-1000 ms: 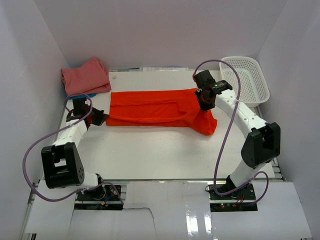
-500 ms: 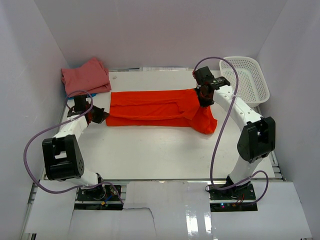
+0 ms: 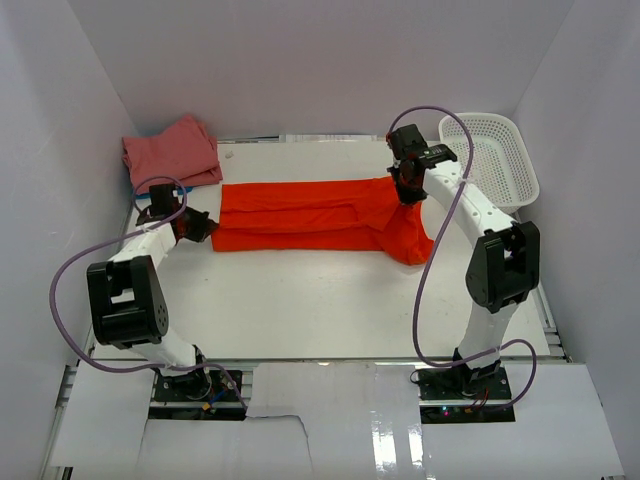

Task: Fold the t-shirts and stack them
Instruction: Fold the other side of the tshirt into a rectangle

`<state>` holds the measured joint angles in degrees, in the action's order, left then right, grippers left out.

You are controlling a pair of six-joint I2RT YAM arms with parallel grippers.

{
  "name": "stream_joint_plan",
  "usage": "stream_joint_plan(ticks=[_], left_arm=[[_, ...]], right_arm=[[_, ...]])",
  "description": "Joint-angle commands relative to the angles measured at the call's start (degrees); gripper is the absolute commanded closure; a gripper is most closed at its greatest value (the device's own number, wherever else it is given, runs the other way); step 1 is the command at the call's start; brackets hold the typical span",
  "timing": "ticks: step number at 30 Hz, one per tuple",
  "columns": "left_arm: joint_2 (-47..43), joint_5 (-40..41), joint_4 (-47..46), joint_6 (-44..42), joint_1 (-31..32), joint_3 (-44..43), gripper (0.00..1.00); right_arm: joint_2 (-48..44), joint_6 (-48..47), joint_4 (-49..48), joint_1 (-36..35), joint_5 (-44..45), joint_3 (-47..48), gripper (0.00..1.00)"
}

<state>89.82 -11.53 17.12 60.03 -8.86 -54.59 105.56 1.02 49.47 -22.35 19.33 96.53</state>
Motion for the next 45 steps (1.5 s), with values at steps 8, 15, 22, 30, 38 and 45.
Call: stream_joint_plan(ticks=[8,15,22,30,38,45], left_arm=[[3.3,1.4,-0.8,-0.1,1.0,-5.3,1.00],[5.5,2.5,-0.5,-0.4,1.8,-8.3,1.00],[7.4,3.3,-0.3,-0.5,3.1,-10.0,1.00],[9.3,3.9,-0.1,-0.7,3.4,-11.9,1.00],[12.1,4.0,0.5,-0.9,3.4,-14.8,1.00],[14.3,4.1,0.5,-0.8,3.4,-16.6,1.00]], right_arm=[[2.7,-0.8,-1.0,2.1,-0.3,5.9,0.92],[4.6,-0.8,-1.5,2.6,-0.4,6.7,0.92],[6.1,-2.6,-2.4,2.9,-0.4,7.0,0.92],[8.4,-3.0,-3.2,3.5,-0.3,8.8,0.92],[11.5,-3.5,-3.3,4.1,-0.8,12.1,0.92],[14.8,-4.0,-3.4,4.6,-1.1,15.0,0.92]])
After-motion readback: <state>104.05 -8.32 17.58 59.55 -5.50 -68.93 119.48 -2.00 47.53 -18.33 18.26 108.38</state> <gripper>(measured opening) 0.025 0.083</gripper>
